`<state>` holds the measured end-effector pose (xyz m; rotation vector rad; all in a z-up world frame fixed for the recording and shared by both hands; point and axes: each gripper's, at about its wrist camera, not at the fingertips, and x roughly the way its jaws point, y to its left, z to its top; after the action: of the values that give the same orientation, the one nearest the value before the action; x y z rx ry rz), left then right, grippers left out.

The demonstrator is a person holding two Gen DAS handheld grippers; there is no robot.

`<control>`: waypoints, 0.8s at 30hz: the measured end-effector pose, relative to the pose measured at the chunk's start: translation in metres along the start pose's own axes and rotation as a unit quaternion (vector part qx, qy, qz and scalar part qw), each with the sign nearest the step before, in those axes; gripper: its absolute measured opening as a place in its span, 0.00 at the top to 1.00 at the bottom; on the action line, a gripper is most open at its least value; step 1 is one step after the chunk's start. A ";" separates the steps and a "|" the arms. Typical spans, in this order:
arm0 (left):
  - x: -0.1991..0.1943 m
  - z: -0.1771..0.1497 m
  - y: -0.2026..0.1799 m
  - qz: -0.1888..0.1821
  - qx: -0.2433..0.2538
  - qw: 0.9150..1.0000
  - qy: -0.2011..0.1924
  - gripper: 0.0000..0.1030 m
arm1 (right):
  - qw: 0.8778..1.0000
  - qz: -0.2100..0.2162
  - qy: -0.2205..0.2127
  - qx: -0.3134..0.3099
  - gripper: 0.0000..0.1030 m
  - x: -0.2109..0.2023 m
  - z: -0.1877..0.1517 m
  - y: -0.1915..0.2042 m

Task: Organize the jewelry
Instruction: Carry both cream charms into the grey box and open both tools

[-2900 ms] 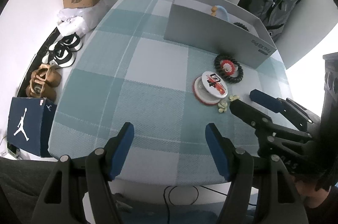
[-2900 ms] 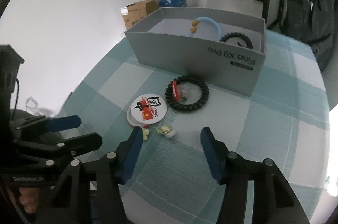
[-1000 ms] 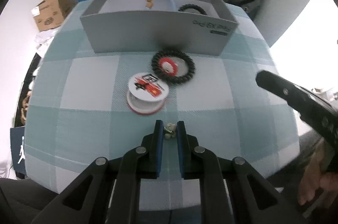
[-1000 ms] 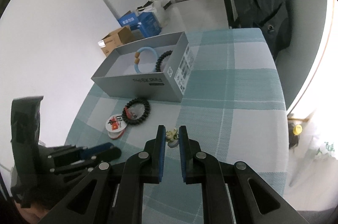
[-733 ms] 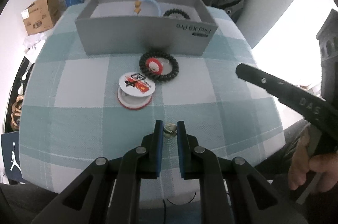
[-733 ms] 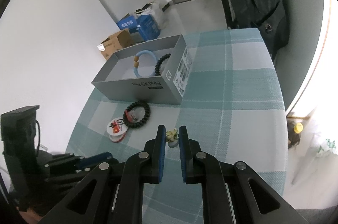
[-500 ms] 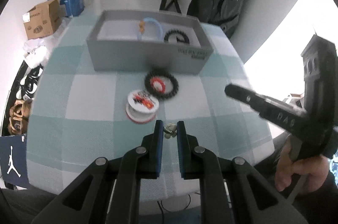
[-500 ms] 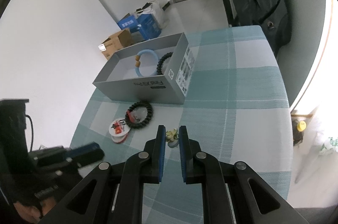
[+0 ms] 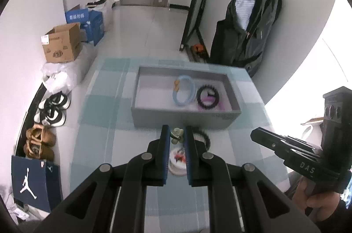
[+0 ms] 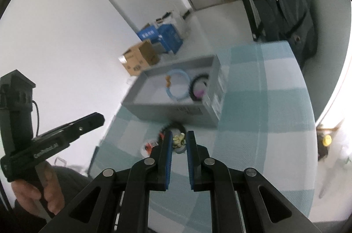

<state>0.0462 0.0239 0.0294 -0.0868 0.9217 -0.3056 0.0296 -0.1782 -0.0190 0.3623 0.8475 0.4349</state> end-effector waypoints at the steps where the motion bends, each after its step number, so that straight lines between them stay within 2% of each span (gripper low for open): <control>1: 0.000 0.004 0.000 0.000 0.002 1.000 -0.003 0.92 | 1.000 0.004 -0.005 0.002 0.89 -0.001 0.003 0.001; 6: -0.001 0.025 0.003 -0.002 0.012 1.000 -0.023 0.92 | 1.000 0.013 -0.024 0.000 0.89 -0.003 0.023 0.010; 10: 0.007 0.037 0.009 -0.014 0.008 1.000 -0.024 0.92 | 1.000 0.011 -0.027 -0.011 0.89 -0.001 0.038 0.016; 19: 0.038 0.058 0.019 -0.048 -0.008 0.999 -0.003 0.92 | 0.999 0.012 -0.020 -0.045 0.89 0.023 0.084 0.023; 24: 0.050 0.065 0.025 -0.068 -0.028 0.997 0.002 0.92 | 0.998 0.014 -0.011 -0.060 0.89 0.042 0.095 0.024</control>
<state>0.1319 0.0292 0.0254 -0.2013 0.9311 -0.4066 0.1225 -0.1490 0.0236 0.2679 0.7927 0.5042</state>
